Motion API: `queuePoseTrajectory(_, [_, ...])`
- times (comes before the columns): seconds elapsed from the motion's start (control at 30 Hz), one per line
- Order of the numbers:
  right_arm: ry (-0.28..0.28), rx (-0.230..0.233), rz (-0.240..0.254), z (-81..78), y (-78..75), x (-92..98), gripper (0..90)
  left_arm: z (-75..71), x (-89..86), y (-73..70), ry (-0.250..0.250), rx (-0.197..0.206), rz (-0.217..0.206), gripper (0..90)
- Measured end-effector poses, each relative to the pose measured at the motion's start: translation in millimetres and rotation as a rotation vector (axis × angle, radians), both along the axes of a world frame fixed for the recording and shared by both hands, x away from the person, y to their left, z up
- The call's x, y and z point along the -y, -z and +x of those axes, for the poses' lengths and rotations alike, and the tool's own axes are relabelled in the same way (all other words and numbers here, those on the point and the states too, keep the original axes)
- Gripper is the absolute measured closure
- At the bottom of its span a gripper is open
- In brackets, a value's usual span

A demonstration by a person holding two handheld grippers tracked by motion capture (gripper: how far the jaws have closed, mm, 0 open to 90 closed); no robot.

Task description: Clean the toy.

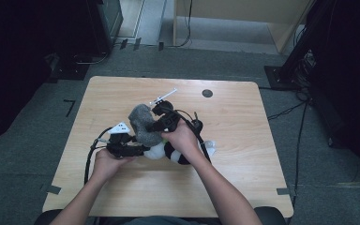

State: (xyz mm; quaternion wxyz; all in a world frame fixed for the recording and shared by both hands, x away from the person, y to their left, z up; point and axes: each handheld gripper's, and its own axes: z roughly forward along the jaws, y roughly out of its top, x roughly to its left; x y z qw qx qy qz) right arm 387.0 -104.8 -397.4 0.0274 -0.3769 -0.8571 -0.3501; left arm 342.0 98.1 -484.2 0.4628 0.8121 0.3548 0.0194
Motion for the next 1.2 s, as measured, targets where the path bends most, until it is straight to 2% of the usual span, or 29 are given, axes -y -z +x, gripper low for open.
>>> queuePoseTrajectory(0.07, [-0.003,0.009,-0.001,0.8,0.8,1.8,76.9,0.0,0.3,0.0,-0.003,0.000,0.000,39.5])
queuePoseTrajectory(0.1, [0.007,0.019,-0.020,1.9,0.8,5.7,76.6,0.0,0.9,-0.1,-0.010,-0.002,-0.001,39.7])
queuePoseTrajectory(0.3, [0.029,-0.001,-0.004,6.4,2.8,17.6,75.7,-0.3,1.7,-0.6,-0.014,0.000,0.003,40.1])
queuePoseTrajectory(0.57, [0.060,0.002,-0.007,9.3,1.3,30.8,75.9,0.1,1.5,-0.5,-0.018,-0.003,-0.002,40.5])
queuePoseTrajectory(0.63, [0.082,0.012,-0.027,10.5,0.3,40.3,76.5,0.4,1.3,-0.3,-0.017,-0.004,-0.002,40.5])
queuePoseTrajectory(0.8, [0.114,-0.004,-0.051,12.2,3.3,54.6,76.7,0.2,1.3,-0.4,-0.016,-0.002,0.000,40.5])
queuePoseTrajectory(0.83, [0.122,0.001,-0.077,11.6,3.9,60.0,76.9,0.2,1.4,-0.4,-0.017,-0.003,-0.002,40.4])
queuePoseTrajectory(1.0, [0.123,0.001,-0.081,11.7,4.2,65.7,77.4,0.2,1.5,-0.9,-0.018,-0.004,-0.004,40.3])
queuePoseTrajectory(1.1, [0.141,0.026,-0.116,12.4,1.1,67.0,77.8,1.8,-0.1,-2.1,-0.017,-0.009,-0.009,41.0])
queuePoseTrajectory(1.2, [0.145,0.043,-0.126,13.3,-1.0,70.1,77.8,1.9,-0.2,-1.9,-0.018,-0.009,-0.012,41.2])
